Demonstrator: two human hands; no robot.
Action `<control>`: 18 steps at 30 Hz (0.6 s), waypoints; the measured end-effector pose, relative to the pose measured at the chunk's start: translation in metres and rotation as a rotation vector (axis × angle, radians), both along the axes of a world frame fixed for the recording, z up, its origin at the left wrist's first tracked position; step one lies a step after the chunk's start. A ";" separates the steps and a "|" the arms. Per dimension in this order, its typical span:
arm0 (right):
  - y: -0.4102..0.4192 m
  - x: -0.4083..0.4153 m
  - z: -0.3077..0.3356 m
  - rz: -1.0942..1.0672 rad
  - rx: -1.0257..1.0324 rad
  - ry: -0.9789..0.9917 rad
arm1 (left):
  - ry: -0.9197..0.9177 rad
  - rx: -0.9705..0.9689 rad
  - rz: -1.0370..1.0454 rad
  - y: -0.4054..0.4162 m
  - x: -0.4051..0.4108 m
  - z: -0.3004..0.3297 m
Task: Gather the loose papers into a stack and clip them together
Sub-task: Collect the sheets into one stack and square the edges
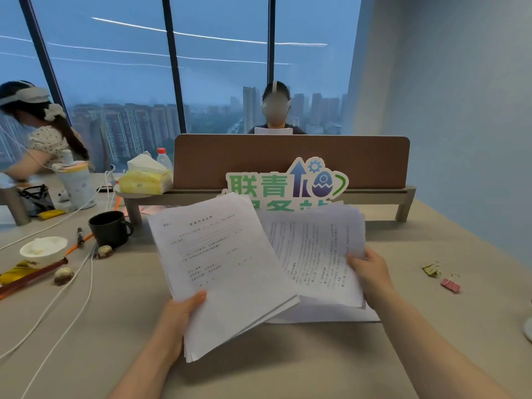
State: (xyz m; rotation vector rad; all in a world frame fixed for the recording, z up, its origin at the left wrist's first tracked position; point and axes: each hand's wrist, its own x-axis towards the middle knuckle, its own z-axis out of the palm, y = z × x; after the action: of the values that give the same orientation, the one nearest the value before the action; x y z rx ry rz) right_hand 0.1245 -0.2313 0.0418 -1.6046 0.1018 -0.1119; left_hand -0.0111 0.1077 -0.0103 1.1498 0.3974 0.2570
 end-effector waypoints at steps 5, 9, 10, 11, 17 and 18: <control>0.028 -0.012 -0.008 -0.045 0.288 0.019 | -0.032 -0.048 -0.028 -0.019 0.007 0.008; 0.055 -0.030 -0.009 0.060 0.496 0.138 | -0.032 -0.085 -0.024 -0.030 0.013 0.014; 0.061 -0.034 -0.011 0.087 0.524 0.160 | -0.030 -0.101 -0.021 -0.031 0.014 0.014; 0.066 -0.037 -0.014 0.112 0.551 0.176 | -0.028 -0.115 -0.016 -0.032 0.015 0.014; 0.081 -0.050 -0.026 0.168 0.620 0.220 | -0.014 -0.094 0.029 -0.032 0.013 0.012; 0.082 -0.052 -0.027 0.181 0.628 0.224 | -0.017 -0.082 0.034 -0.031 0.012 0.012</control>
State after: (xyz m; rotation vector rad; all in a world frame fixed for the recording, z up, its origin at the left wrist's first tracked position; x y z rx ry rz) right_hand 0.0723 -0.1492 0.0149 -0.9874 0.1472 0.2240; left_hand 0.0009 0.0763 0.0018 1.0609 0.4095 0.2778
